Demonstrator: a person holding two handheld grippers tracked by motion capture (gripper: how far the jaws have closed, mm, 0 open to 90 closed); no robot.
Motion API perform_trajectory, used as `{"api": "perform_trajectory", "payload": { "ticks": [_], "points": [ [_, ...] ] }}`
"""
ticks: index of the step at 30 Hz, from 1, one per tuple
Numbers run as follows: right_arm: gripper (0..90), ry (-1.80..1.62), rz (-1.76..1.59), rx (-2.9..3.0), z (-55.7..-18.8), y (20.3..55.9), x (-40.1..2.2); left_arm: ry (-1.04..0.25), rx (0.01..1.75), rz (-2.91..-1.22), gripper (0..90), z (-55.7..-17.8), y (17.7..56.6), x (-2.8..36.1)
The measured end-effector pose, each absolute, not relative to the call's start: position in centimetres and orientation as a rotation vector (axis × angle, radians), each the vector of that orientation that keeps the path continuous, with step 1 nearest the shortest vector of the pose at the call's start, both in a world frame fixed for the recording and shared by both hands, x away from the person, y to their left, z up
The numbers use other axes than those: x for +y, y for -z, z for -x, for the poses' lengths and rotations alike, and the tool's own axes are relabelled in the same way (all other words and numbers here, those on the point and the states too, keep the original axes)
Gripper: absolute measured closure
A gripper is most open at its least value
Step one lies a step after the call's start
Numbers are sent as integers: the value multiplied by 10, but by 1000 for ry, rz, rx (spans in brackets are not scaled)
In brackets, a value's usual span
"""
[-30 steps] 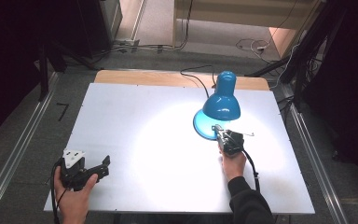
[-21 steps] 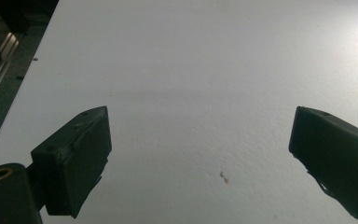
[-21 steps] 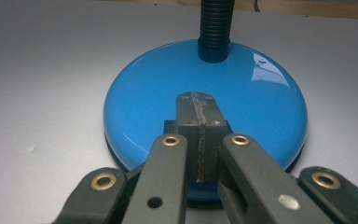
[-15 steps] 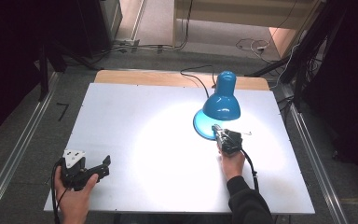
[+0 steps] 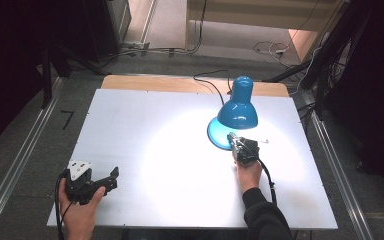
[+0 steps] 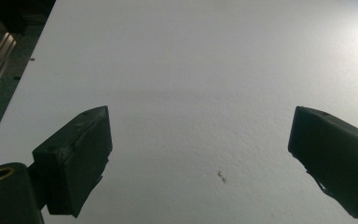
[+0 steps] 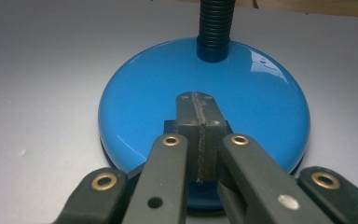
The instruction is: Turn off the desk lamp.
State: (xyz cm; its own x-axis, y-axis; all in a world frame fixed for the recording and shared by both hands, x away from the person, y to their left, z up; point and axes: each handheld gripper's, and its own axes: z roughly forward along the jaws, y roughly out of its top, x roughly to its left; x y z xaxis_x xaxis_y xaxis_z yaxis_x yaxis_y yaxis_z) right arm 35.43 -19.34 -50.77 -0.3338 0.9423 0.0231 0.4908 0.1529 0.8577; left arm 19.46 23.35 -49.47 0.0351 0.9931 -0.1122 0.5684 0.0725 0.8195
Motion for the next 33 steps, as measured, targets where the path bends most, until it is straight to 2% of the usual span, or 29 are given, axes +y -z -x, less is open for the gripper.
{"api": "perform_trajectory", "payload": {
  "ticks": [33],
  "points": [
    [882,-1082,-1378,1889,-362,507,-191,-720,1623,-1584,70,-195,496,235]
  ]
}}
